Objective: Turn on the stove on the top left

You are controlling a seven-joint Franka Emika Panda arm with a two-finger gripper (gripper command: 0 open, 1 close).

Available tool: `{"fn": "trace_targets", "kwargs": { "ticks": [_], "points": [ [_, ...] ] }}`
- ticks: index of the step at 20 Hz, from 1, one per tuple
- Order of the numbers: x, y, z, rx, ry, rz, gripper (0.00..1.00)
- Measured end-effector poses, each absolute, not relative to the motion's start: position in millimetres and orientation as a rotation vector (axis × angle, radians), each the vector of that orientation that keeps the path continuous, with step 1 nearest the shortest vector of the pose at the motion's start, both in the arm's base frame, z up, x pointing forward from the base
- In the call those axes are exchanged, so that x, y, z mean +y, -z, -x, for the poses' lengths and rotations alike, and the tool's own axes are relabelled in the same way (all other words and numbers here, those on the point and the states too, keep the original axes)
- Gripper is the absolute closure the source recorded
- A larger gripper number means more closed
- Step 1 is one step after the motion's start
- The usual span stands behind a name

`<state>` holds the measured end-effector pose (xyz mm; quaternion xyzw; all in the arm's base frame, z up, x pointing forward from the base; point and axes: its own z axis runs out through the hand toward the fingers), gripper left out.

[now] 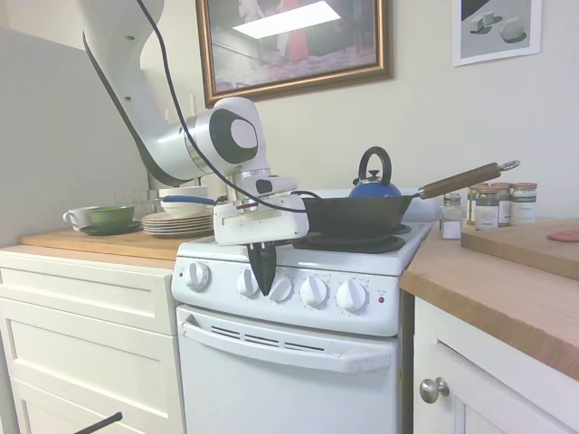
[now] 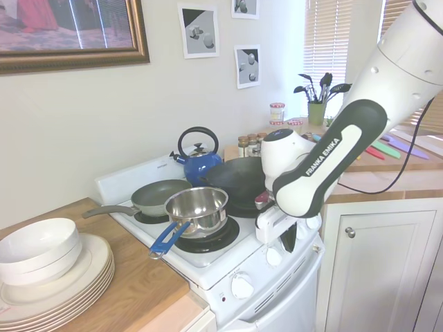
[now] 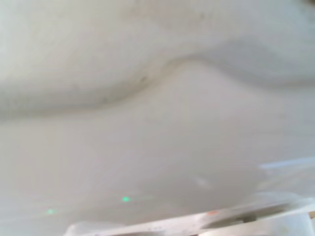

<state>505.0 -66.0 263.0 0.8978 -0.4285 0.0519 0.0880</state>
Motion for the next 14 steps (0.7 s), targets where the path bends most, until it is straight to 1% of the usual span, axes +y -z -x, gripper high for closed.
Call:
{"fn": "trace_targets", "kwargs": {
  "ticks": [7, 11, 14],
  "points": [
    [-58.8, -269.5, -504.7, -1.213, -0.163, -2.717, 1.00],
    [-27.1, -299.7, -498.8, -1.201, -0.179, -2.772, 1.00],
    [36.6, -336.0, -490.0, -1.248, -0.201, -2.791, 1.00]
  ]
}}
